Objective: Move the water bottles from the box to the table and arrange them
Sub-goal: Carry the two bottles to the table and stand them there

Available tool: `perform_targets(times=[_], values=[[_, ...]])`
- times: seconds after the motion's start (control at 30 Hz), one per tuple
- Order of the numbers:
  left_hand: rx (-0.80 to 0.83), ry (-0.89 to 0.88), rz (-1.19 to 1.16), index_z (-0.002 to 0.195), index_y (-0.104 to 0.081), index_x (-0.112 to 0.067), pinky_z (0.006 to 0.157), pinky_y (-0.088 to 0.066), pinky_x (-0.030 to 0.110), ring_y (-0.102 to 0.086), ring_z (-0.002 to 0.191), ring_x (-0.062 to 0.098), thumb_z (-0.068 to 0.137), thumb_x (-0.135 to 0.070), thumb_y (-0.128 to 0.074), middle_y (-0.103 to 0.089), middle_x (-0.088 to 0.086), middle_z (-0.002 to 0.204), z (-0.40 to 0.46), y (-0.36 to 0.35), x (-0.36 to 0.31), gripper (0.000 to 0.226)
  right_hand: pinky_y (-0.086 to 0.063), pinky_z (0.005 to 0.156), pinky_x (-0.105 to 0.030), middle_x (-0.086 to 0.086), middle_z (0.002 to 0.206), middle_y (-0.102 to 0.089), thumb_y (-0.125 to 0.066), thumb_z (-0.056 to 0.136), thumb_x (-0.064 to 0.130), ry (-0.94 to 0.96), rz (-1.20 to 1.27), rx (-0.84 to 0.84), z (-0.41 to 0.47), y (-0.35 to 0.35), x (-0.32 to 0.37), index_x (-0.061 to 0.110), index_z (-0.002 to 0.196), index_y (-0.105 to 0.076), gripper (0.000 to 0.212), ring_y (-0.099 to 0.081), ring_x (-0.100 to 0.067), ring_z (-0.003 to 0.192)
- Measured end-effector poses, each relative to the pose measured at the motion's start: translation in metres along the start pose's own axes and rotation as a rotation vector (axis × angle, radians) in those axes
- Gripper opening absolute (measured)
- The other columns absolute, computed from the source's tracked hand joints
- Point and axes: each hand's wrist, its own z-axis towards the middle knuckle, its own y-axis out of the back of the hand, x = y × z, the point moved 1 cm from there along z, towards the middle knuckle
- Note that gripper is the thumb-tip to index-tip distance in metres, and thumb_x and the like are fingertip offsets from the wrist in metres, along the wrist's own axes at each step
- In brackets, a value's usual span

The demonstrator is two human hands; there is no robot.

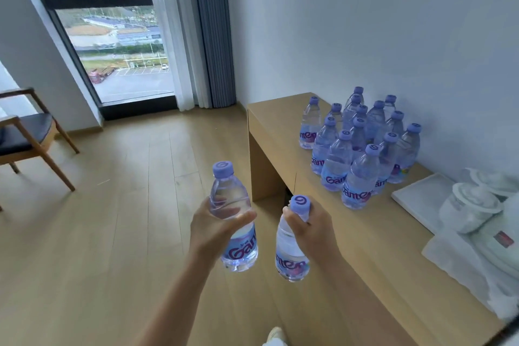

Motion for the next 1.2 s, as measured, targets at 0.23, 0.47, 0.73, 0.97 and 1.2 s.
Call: perform_targets(times=[0.23, 0.47, 0.73, 0.97, 1.2], values=[[0.038, -0.039, 0.007, 0.09, -0.066, -0.028, 0.073, -0.058, 0.036, -0.071, 0.075, 0.012, 0.038, -0.053, -0.082, -0.073, -0.007, 0.083, 0.158, -0.048, -0.024, 0.06, -0.034, 0.055, -0.011, 0.01, 0.06, -0.045, -0.067, 0.083, 0.013, 0.041, 0.01, 0.012, 0.158, -0.041, -0.031, 0.029, 0.065, -0.042, 0.035, -0.044, -0.005, 0.057], [0.101, -0.031, -0.035, 0.085, -0.068, -0.032, 0.067, -0.054, 0.03, -0.071, 0.074, 0.01, 0.038, -0.046, -0.082, -0.074, -0.008, 0.083, 0.277, -0.09, -0.045, 0.051, -0.032, 0.051, -0.014, 0.018, 0.05, -0.046, -0.063, 0.079, 0.027, 0.039, 0.088, -0.026, 0.274, -0.054, -0.042, 0.032, 0.059, -0.037, 0.033, -0.041, -0.002, 0.049], [0.159, -0.146, -0.111, 0.082, -0.07, -0.033, 0.071, -0.055, 0.033, -0.071, 0.076, 0.009, 0.04, -0.042, -0.081, -0.074, -0.009, 0.082, 0.433, -0.15, -0.085, 0.044, -0.033, 0.052, -0.013, 0.01, 0.055, -0.046, -0.057, 0.076, 0.034, 0.028, 0.112, -0.227, 0.423, -0.051, -0.037, 0.014, 0.064, -0.047, 0.025, -0.04, -0.003, 0.051], [0.313, -0.149, -0.056, 0.101, -0.061, -0.029, 0.085, -0.055, 0.045, -0.07, 0.085, 0.012, 0.041, -0.048, -0.084, -0.073, -0.01, 0.087, 0.57, -0.239, -0.095, 0.067, -0.034, 0.052, -0.013, 0.015, 0.053, -0.048, -0.059, 0.081, 0.019, -0.029, 0.082, -0.517, 0.536, -0.021, -0.05, 0.015, 0.065, -0.048, 0.02, -0.041, -0.002, 0.052], [0.686, -0.104, 0.039, 0.092, -0.054, -0.025, 0.066, -0.055, 0.025, -0.067, 0.076, 0.01, 0.04, -0.036, -0.082, -0.068, -0.002, 0.087, 0.588, -0.344, -0.056, 0.06, -0.033, 0.052, -0.023, -0.004, 0.057, -0.05, -0.071, 0.075, 0.013, -0.329, -0.346, -0.628, 0.549, 0.012, -0.115, -0.002, 0.066, -0.053, 0.025, -0.042, -0.013, 0.054]])
